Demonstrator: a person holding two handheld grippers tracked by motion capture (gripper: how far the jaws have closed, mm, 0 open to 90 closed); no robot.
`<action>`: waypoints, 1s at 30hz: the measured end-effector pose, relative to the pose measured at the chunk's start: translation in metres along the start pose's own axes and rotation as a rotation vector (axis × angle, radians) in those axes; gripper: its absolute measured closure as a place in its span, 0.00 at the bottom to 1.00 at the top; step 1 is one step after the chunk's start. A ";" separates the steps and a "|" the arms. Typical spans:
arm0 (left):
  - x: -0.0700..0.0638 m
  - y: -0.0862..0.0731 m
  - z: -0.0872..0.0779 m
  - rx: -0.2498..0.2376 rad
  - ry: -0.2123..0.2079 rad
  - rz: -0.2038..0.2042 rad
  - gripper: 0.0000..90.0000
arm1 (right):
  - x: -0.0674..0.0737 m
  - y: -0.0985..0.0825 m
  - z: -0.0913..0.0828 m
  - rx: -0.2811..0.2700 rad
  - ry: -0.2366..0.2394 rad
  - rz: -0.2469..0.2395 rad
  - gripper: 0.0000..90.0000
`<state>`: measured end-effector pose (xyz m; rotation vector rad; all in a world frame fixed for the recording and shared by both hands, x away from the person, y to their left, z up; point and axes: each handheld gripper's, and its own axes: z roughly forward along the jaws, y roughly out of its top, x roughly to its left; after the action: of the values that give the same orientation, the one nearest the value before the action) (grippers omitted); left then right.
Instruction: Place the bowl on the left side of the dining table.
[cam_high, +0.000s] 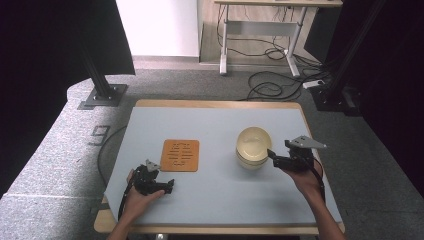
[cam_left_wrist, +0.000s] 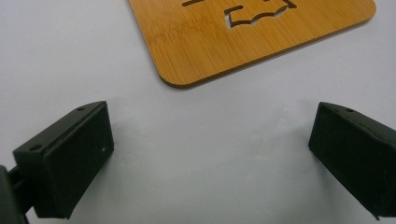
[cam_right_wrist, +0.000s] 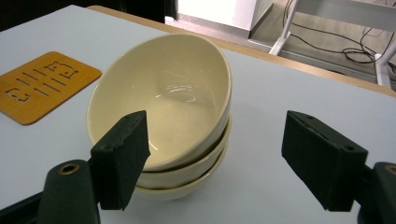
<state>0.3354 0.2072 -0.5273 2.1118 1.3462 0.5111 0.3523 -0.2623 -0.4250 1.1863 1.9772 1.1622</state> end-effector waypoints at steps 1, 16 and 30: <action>0.000 0.000 0.000 0.000 0.000 0.000 0.00 | 0.000 0.001 0.002 0.002 -0.002 0.002 0.26; 0.000 0.000 0.000 0.000 0.001 0.001 0.00 | -0.004 0.008 0.024 0.045 -0.034 0.016 0.27; 0.000 0.000 0.000 0.002 0.001 0.003 0.00 | -0.001 0.018 0.043 0.071 -0.054 -0.003 0.28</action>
<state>0.3353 0.2074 -0.5271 2.1159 1.3442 0.5121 0.3941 -0.2420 -0.4296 1.2373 1.9938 1.0556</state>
